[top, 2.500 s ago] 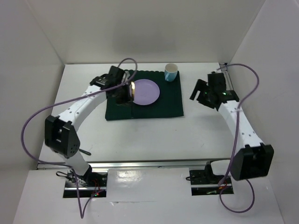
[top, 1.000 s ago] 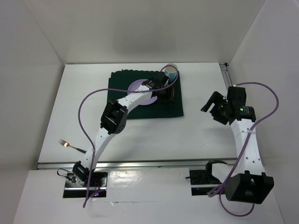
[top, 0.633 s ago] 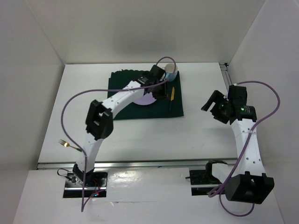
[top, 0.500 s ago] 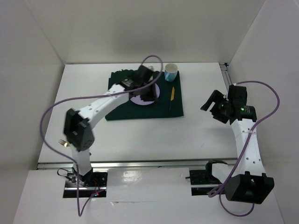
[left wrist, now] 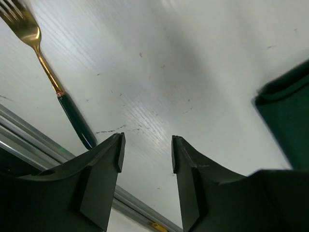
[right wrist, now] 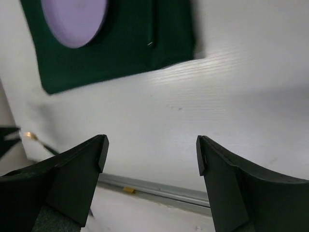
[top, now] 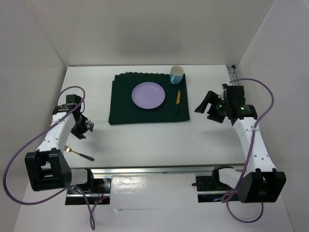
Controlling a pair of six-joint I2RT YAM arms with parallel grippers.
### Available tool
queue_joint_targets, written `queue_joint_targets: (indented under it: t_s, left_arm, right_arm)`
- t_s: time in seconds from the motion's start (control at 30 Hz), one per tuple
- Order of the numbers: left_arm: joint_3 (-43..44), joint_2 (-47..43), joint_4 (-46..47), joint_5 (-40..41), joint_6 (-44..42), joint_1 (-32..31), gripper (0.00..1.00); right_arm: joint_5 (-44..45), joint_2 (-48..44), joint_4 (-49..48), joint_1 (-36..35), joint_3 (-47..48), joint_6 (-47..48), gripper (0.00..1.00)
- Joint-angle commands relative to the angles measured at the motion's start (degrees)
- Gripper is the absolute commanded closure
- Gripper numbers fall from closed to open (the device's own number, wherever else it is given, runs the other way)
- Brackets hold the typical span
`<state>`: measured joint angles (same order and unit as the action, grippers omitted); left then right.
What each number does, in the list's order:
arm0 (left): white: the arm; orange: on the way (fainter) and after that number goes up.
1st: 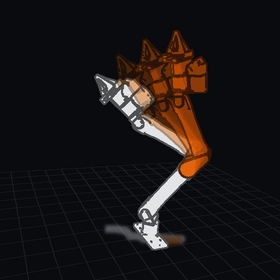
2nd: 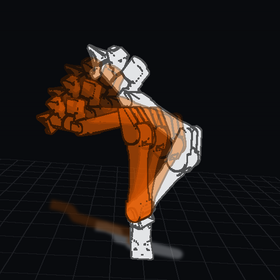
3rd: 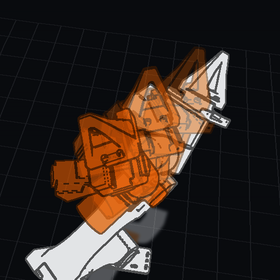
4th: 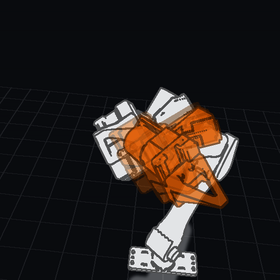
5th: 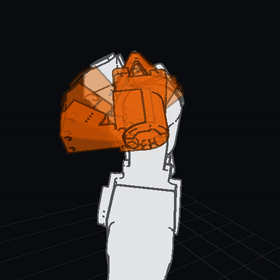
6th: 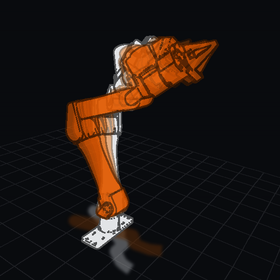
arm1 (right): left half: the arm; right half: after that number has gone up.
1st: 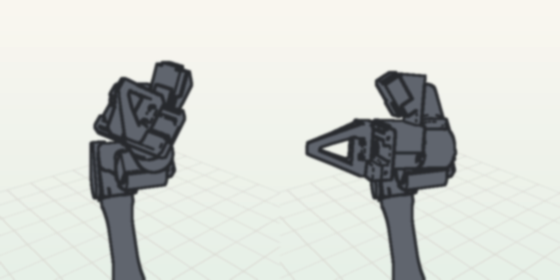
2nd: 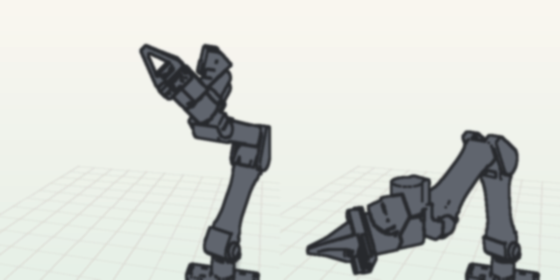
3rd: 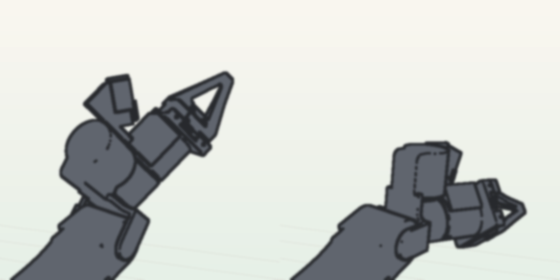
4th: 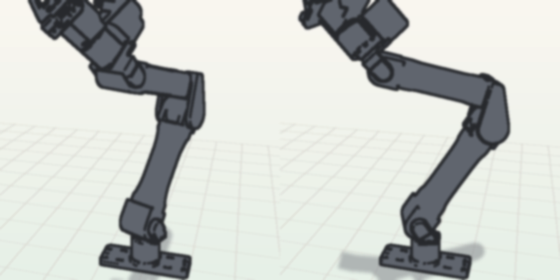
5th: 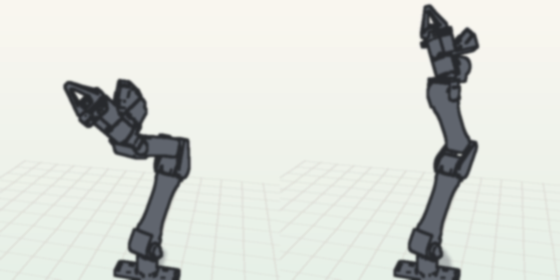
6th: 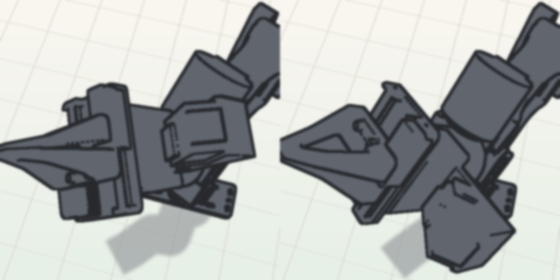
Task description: Set the dinner table for one person
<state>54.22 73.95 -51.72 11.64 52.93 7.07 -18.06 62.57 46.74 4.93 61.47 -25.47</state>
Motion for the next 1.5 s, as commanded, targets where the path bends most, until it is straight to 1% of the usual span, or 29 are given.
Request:
queue_joint_targets:
  t_s: [0.0, 0.03, 0.07, 0.1, 0.13, 0.2, 0.23, 0.27, 0.3, 0.33, 0.37, 0.43, 0.47, 0.57, 0.63, 0.7, 0.77, 0.87, 0.9, 0.97, 1.0, 1.1, 1.3, 1.37, 1.47]
  left_arm:
    - [6.57, 0.57, 0.14, -2.94, -5.47, 2.33, 0.40]
    - [8.34, 1.27, -1.00, -2.94, -6.34, 2.94, 0.37]
    - [10.28, 2.50, -1.88, -2.94, -7.13, 3.64, 0.37]
    - [14.30, 3.03, -2.50, -5.03, -8.88, 4.61, 0.36]
    - [16.60, 3.65, -3.64, -6.18, -9.50, 5.14, 0.36]
    - [21.08, 5.05, -5.57, -9.86, -10.65, 5.93, 0.35]
    - [26.33, 5.76, -6.71, -11.10, -10.65, 6.72, 0.35]
    - [28.90, 6.46, -7.51, -12.16, -11.17, 6.73, 0.34]
    - [34.76, 8.21, -10.30, -12.78, -11.18, 7.25, 0.32]
    - [37.51, 9.01, -11.72, -12.78, -11.79, 8.04, 0.32]
    - [40.24, 9.80, -12.95, -12.78, -11.79, 8.57, 0.32]
    - [46.56, 11.21, -15.33, -13.39, -12.32, 10.76, 0.32]
    - [48.07, 11.21, -16.64, -14.09, -13.10, 11.73, 0.32]
    - [51.86, 11.21, -17.79, -16.03, -13.64, 14.98, 0.32]
    - [52.56, 10.69, -18.32, -16.56, -13.64, 15.60, 0.32]
    - [51.96, 10.08, -18.94, -16.56, -13.11, 17.00, 0.32]
    - [50.12, 9.19, -17.72, -18.66, -13.37, 17.53, 0.34]
    - [49.58, 7.88, -17.09, -20.51, -13.38, 17.54, 0.35]
    - [49.58, 7.87, -17.09, -19.99, -13.38, 17.54, 0.35]
    - [49.58, 7.35, -17.09, -18.33, -13.38, 17.54, 0.35]
    - [49.58, 6.65, -17.62, -18.32, -13.38, 17.54, 0.35]
    - [49.58, 6.03, -17.62, -17.44, -13.38, 18.06, 0.35]
    - [49.49, 5.50, -17.62, -18.49, -12.85, 18.07, 0.35]
    - [49.49, 5.50, -17.62, -18.49, -12.85, 18.07, 0.35]
    - [49.49, 5.50, -17.62, -18.49, -12.85, 18.07, 0.35]
  right_arm:
    - [-3.92, 3.25, -6.56, -9.64, 1.89, 1.48, 0.15]
    - [-3.04, 4.05, -7.71, -18.11, 3.11, 0.70, 0.15]
    - [-1.03, 5.10, -8.94, -22.72, 3.82, 0.69, 0.15]
    - [-0.14, 6.33, -11.65, -27.29, 4.44, 0.08, 0.15]
    - [0.83, 9.30, -13.06, -36.39, 5.92, 0.07, 0.15]
    - [4.78, 13.09, -15.53, -45.05, 7.78, 0.60, 0.15]
    - [8.62, 17.63, -17.19, -52.84, 10.31, 1.21, 0.15]
    - [10.57, 20.11, -17.91, -56.31, 11.64, 2.09, 0.15]
    - [12.42, 25.19, -19.22, -61.83, 14.35, 4.27, 0.15]
    - [13.48, 27.59, -20.36, -61.88, 14.38, 5.42, 0.15]
    - [14.10, 29.96, -21.24, -65.62, 16.90, 6.57, 0.15]
    - [14.11, 36.36, -24.57, -68.46, 19.72, 9.12, 0.15]
    - [13.07, 38.40, -25.46, -70.30, 22.78, 9.82, 0.15]
    - [10.16, 45.44, -30.03, -73.03, 28.06, 11.41, 0.15]
    - [8.75, 49.12, -31.27, -74.18, 31.32, 12.90, 0.18]
    - [8.13, 54.49, -33.37, -75.94, 35.72, 12.91, 0.18]
    - [6.82, 59.22, -36.44, -76.55, 38.79, 13.61, 0.18]
    - [6.81, 64.15, -40.22, -77.09, 41.18, 13.61, 0.17]
    - [6.81, 65.22, -41.02, -77.70, 42.58, 13.61, 0.17]
    - [7.52, 67.85, -41.03, -77.70, 45.12, 14.13, 0.17]
    - [8.04, 71.26, -39.55, -77.70, 49.40, 14.14, 0.17]
    - [8.05, 77.07, -36.46, -78.22, 56.89, 15.45, 0.18]
    - [9.36, 82.00, -38.13, -78.76, 59.54, 15.45, 0.20]
    - [10.77, 83.33, -37.34, -78.76, 60.78, 15.45, 0.23]
    - [14.09, 85.52, -35.41, -79.37, 62.19, 16.15, 0.31]
